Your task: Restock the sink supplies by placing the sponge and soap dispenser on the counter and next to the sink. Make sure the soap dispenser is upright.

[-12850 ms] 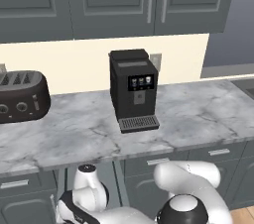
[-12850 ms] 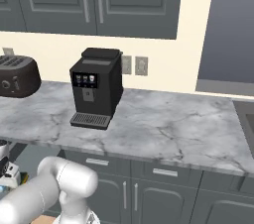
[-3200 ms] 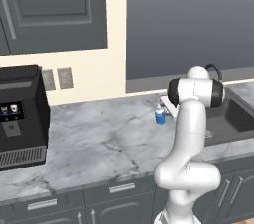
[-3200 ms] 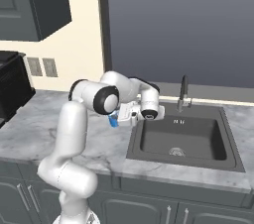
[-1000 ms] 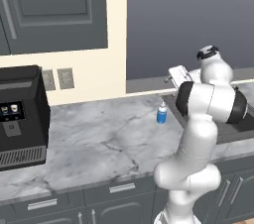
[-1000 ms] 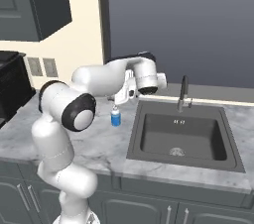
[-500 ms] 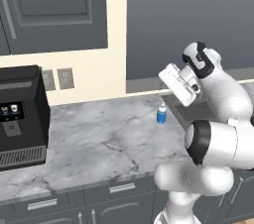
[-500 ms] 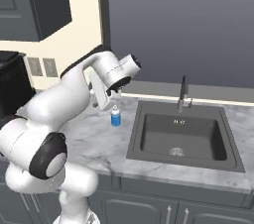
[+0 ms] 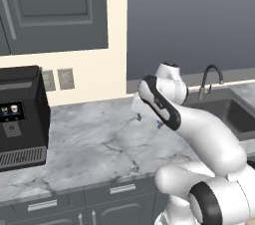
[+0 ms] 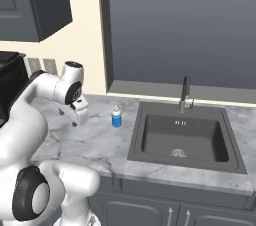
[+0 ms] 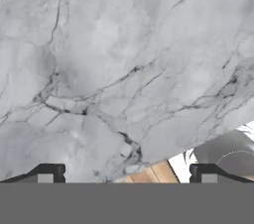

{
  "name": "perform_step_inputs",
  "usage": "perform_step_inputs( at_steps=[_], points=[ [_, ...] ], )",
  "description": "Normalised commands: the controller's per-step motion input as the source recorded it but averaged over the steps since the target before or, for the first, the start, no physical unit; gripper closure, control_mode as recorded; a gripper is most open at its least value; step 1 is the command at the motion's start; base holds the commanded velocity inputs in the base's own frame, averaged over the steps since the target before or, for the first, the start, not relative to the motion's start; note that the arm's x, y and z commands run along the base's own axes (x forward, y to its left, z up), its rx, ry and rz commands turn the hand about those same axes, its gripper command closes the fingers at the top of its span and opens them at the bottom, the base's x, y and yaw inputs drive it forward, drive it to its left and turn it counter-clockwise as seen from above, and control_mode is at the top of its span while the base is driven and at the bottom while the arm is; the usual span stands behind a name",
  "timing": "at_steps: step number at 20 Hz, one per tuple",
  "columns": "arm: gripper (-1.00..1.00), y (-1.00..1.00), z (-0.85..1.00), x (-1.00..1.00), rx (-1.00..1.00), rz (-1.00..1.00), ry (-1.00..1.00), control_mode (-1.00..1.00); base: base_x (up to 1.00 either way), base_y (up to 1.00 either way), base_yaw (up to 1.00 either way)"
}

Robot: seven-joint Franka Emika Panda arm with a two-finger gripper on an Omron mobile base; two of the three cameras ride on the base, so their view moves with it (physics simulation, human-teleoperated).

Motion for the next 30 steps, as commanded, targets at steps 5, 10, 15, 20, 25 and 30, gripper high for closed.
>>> perform_step_inputs(
  at_steps=[5,10,15,20,25,30],
  points=[
    [-1.0,0.3,-0.3,0.0,-0.08,0.08,0.09,-1.0,0.0,0.0,0.0],
    [-1.0,0.0,-0.31,0.29,0.0,0.01,0.13,-1.0,0.0,0.0,0.0],
    [-1.0,-0.01,-0.32,-0.11,0.0,0.13,0.08,-1.0,0.0,0.0,0.0],
    [-1.0,0.03,-0.02,-0.14,-0.01,0.05,-0.01,1.0,-0.65,0.34,0.36],
    [-1.0,0.0,0.0,0.0,0.0,0.0,0.0,1.0,-0.63,0.76,0.55],
    [-1.0,0.0,0.0,0.0,0.0,0.0,0.0,1.0,-0.07,0.96,0.43]
  ],
)
